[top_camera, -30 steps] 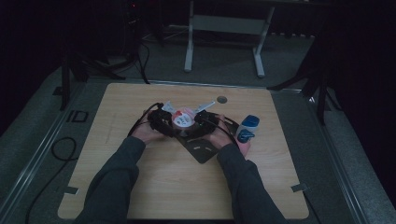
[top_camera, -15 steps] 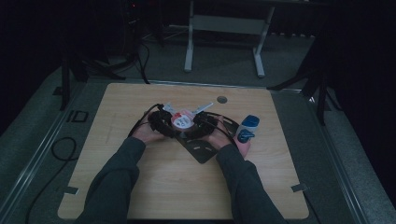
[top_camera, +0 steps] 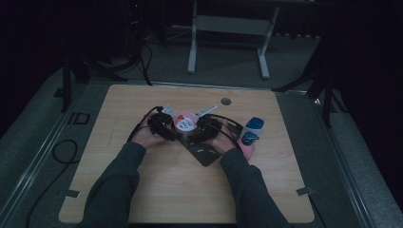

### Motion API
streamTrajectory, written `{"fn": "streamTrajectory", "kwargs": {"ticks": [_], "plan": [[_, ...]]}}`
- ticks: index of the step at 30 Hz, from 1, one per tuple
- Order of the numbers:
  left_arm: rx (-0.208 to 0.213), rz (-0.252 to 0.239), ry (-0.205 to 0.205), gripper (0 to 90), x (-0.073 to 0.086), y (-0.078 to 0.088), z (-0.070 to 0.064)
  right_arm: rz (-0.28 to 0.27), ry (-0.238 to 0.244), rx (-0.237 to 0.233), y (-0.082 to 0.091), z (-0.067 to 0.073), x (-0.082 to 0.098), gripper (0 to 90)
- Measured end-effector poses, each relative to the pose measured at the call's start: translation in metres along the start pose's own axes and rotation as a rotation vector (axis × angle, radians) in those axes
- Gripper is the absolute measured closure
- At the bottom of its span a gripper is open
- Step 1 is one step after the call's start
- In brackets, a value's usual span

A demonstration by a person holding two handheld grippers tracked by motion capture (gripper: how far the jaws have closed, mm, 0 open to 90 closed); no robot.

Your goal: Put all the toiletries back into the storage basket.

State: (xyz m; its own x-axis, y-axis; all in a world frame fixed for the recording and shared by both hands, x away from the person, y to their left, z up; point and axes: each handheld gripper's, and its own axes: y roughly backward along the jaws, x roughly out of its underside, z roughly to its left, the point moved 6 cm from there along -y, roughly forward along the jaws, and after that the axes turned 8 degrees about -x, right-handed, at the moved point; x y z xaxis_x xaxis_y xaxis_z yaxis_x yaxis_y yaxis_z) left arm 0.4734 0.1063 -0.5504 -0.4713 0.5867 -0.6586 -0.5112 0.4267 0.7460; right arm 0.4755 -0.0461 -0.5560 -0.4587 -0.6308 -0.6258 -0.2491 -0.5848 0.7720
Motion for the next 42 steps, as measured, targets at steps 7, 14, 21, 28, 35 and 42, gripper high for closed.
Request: {"fn": "streamTrajectory", "kwargs": {"ticks": [7, 14, 21, 28, 35, 42], "plan": [[0.002, -0.083, 0.038, 31.1, 0.002, 0.017, 0.0, 0.056, -0.007, 0.025, 0.003, 0.007, 0.007, 25.1], [-0.018, -0.087, 0.063, 44.9, 0.01, 0.025, 0.0, 0.056, -0.044, 0.026, 0.009, 0.017, 0.015, 42.0], [-0.038, -0.074, 0.1, 50.5, 0.021, 0.028, -0.004, 0.035, -0.09, -0.035, 0.021, 0.031, 0.021, 51.0], [-0.043, -0.06, 0.102, 50.2, 0.032, 0.024, -0.017, 0.023, -0.043, -0.034, 0.037, 0.047, 0.025, 45.4], [-0.051, -0.072, 0.114, 50.6, 0.043, 0.024, -0.028, 0.053, 0.02, -0.003, 0.051, 0.064, 0.026, 60.0], [-0.039, -0.076, 0.139, 51.7, 0.058, 0.022, -0.037, 0.017, 0.054, 0.016, 0.074, 0.075, 0.029, 69.8]]}}
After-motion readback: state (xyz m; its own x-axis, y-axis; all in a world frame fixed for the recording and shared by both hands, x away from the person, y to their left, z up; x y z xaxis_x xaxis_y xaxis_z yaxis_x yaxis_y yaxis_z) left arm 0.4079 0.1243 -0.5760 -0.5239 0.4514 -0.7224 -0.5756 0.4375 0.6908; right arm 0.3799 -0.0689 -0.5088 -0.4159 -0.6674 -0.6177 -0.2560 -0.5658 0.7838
